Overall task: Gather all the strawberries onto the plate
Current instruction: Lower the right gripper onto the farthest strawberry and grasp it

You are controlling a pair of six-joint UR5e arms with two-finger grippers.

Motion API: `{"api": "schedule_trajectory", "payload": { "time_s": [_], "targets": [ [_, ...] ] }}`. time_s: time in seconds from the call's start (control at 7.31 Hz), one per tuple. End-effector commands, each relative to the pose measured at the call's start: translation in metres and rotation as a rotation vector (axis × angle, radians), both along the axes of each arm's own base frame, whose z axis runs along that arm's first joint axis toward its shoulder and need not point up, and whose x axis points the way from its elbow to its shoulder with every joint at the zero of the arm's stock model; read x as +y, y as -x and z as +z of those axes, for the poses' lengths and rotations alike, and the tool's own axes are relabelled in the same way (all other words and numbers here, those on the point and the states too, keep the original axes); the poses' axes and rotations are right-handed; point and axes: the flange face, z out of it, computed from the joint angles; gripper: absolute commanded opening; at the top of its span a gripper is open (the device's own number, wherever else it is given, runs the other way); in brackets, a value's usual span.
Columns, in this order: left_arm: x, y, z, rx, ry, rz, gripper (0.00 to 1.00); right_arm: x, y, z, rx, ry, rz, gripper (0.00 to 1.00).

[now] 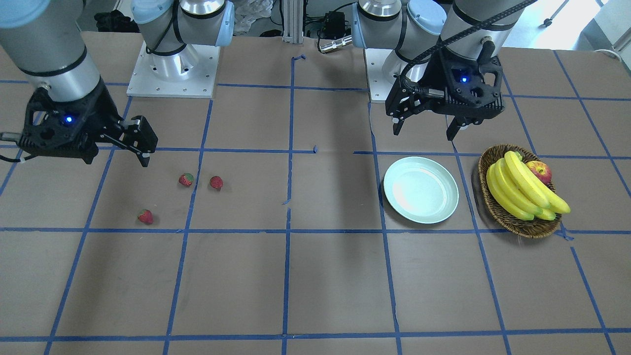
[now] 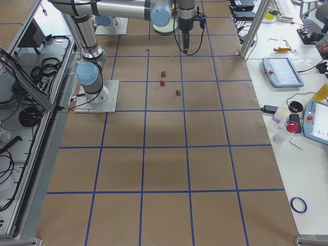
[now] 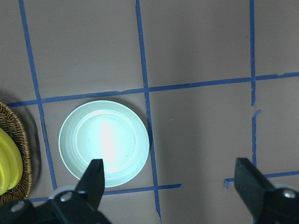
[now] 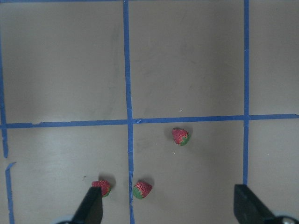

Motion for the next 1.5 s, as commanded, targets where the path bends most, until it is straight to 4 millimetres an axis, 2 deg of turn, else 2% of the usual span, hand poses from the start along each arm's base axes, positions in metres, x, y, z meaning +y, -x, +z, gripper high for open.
{"api": "schedule_trajectory", "payload": {
  "time_s": [0.0,0.14,0.27,0.41,0.82,0.96,1.09,1.37],
  "targets": [
    [0.000,0.001,-0.003,0.000,-0.006,-0.002,1.00,0.013,0.054,-0.105,0.005,0.027,0.083,1.00],
    [0.001,0.001,-0.006,0.000,-0.014,-0.002,1.00,0.014,0.057,-0.155,-0.039,0.054,0.097,1.00],
    [0.004,0.001,-0.009,0.000,-0.016,-0.002,1.00,0.020,0.055,-0.188,-0.050,0.049,0.100,1.00],
    [0.003,0.001,-0.010,0.000,-0.016,-0.004,1.00,0.019,0.056,-0.203,-0.056,0.027,0.101,1.00],
    [0.003,0.001,-0.010,0.000,-0.017,-0.004,1.00,0.012,0.058,-0.230,-0.058,0.007,0.107,0.99],
    [0.003,0.001,-0.010,0.000,-0.017,-0.004,1.00,0.012,0.058,-0.232,-0.054,0.001,0.109,0.87],
    [0.003,0.001,-0.010,0.000,-0.017,-0.004,1.00,0.012,0.058,-0.235,-0.052,-0.006,0.108,0.83],
    [0.003,0.001,-0.011,0.000,-0.019,-0.004,1.00,0.012,0.059,-0.245,-0.053,-0.025,0.107,0.83]
  ]
}}
